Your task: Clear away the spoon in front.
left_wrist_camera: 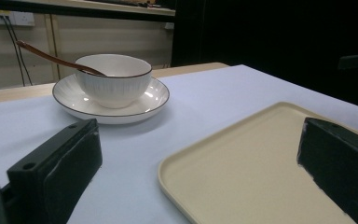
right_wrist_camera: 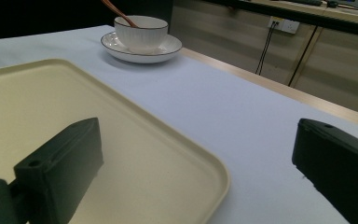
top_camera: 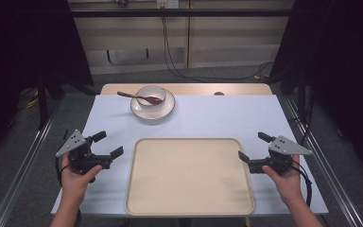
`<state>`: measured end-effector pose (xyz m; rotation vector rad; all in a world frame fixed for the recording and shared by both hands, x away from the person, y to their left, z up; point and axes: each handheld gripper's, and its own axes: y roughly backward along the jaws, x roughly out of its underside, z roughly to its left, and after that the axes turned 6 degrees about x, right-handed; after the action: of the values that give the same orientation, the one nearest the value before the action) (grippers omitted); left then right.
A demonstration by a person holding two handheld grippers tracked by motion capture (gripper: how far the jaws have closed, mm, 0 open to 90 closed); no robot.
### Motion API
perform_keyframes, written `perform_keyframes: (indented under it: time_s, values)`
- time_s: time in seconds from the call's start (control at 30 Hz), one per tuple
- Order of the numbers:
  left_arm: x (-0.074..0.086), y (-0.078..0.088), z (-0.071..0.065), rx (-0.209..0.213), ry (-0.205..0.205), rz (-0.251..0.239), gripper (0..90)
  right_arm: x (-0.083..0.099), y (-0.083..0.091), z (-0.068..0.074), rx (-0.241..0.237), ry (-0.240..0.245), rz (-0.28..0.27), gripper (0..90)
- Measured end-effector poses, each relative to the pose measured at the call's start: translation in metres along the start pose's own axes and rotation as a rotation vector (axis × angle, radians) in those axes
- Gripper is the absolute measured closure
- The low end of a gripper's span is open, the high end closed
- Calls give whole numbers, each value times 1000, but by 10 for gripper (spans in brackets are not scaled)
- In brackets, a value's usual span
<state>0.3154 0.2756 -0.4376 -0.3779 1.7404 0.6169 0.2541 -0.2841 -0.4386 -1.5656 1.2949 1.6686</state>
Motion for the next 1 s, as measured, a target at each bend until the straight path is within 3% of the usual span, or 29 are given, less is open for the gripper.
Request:
perform_keyframes:
  time_s: [0.17,0.3,0.43,0.73,1.0]
  values:
    - [-4,-6,6,-20,32,-25,0,0,2,1,3,9,1,13]
    - [-8,-9,13,-41,17,1,0,0,2,1,1,11,2,13]
    - [-9,-13,18,-60,32,6,0,0,2,2,-7,5,2,13]
    - [-12,-38,37,-108,100,-22,0,0,1,2,-6,7,3,13]
    - [-17,-58,45,-139,100,-6,0,0,1,3,-14,10,6,13]
